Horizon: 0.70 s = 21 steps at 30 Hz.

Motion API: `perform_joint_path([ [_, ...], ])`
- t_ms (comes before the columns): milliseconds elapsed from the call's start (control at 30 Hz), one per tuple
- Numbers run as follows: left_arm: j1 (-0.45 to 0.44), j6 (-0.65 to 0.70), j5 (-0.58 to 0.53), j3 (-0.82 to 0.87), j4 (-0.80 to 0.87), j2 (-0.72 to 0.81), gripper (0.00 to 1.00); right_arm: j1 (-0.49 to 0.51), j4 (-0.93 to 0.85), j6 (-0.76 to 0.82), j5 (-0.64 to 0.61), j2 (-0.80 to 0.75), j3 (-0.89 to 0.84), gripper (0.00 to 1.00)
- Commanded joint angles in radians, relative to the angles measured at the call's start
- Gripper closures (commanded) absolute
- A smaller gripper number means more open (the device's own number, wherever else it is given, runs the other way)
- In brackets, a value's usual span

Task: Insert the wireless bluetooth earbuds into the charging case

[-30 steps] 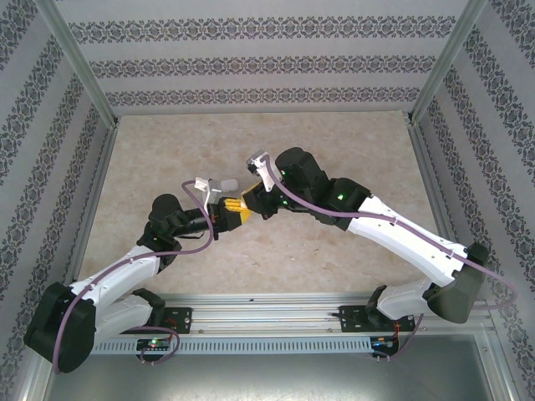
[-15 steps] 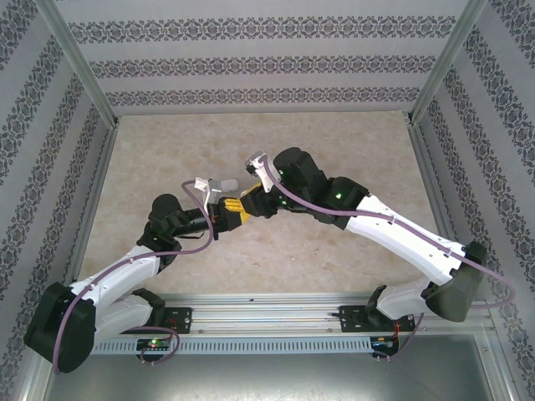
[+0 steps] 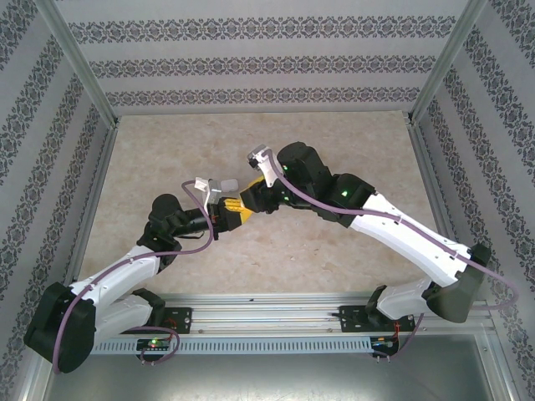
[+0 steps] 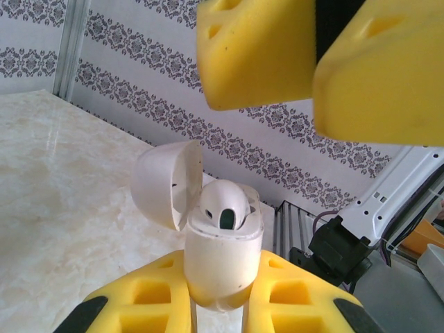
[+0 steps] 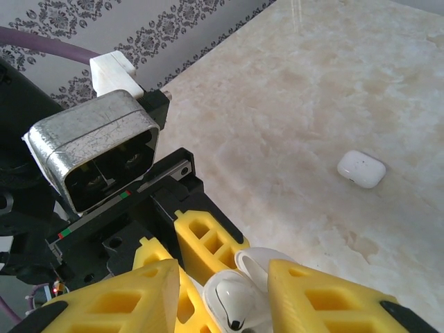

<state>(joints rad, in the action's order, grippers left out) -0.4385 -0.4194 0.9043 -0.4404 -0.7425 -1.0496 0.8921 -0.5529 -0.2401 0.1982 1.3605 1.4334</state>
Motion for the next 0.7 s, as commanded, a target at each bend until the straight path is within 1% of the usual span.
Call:
perform_joint_path([
  [0, -0.005, 0.018, 0.004, 0.009, -0.053, 0.022, 1.00, -0.016, -0.021, -0.021, -0.019, -0.035, 0.032, 0.62],
  [167, -0.005, 0.025, 0.000, 0.012, -0.041, 0.028, 1.00, -0.040, -0.024, -0.037, -0.017, -0.047, 0.018, 0.62],
  [400, -0.005, 0.036, -0.010, 0.021, -0.033, 0.023, 1.00, -0.108, -0.069, -0.087, -0.034, -0.043, 0.002, 0.62],
  [567, -0.005, 0.044, -0.019, 0.023, -0.025, 0.013, 1.00, -0.208, -0.111, -0.186, -0.030, -0.024, -0.053, 0.59],
  [667, -0.006, 0.051, -0.028, 0.028, -0.017, 0.012, 1.00, -0.291, -0.111, -0.242, 0.021, 0.002, -0.106, 0.58],
])
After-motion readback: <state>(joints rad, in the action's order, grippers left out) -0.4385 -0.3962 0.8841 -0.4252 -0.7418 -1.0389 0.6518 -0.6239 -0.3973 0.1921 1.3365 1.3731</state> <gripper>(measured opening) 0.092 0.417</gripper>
